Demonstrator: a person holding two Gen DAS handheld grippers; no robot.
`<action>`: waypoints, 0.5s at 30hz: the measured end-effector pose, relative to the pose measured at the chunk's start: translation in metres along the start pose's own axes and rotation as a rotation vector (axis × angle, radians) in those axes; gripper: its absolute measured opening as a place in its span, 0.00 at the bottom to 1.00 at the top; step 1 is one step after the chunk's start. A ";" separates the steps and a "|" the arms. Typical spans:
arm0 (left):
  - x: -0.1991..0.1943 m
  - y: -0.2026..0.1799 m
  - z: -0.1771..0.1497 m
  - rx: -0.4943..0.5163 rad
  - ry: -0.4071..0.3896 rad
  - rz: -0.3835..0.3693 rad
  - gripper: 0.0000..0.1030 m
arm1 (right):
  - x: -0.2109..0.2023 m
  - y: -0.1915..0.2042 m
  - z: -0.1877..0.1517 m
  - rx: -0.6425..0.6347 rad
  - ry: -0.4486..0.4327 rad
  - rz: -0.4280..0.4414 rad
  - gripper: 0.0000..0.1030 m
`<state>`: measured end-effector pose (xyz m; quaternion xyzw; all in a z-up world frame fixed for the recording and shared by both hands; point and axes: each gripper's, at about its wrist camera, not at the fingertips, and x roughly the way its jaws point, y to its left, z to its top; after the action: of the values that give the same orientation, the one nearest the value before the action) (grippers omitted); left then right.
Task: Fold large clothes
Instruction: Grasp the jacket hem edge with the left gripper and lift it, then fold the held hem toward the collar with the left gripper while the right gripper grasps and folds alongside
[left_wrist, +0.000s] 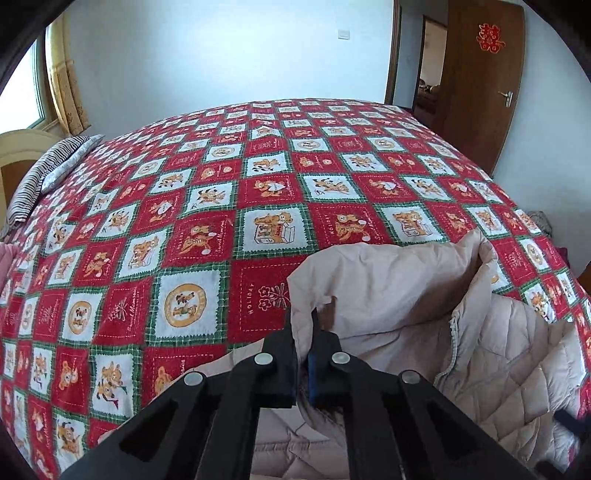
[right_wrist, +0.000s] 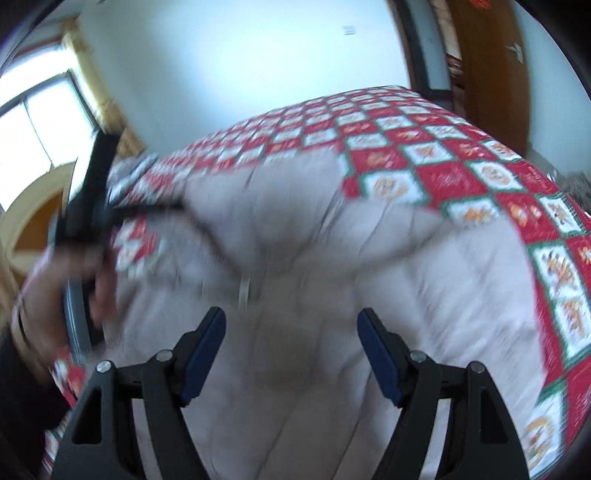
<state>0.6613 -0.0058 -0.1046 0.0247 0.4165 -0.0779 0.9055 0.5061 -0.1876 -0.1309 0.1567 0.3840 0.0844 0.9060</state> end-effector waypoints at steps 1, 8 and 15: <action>0.000 0.000 0.000 -0.005 -0.002 -0.005 0.03 | 0.004 -0.003 0.018 0.022 -0.003 -0.018 0.80; -0.006 0.000 -0.004 -0.006 -0.021 -0.039 0.02 | 0.075 -0.017 0.116 0.100 0.091 -0.076 0.82; -0.005 0.007 -0.002 -0.022 -0.019 -0.063 0.02 | 0.127 -0.033 0.128 0.152 0.228 -0.074 0.67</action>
<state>0.6579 0.0018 -0.1020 0.0010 0.4091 -0.1021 0.9067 0.6876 -0.2118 -0.1438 0.2000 0.4953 0.0386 0.8445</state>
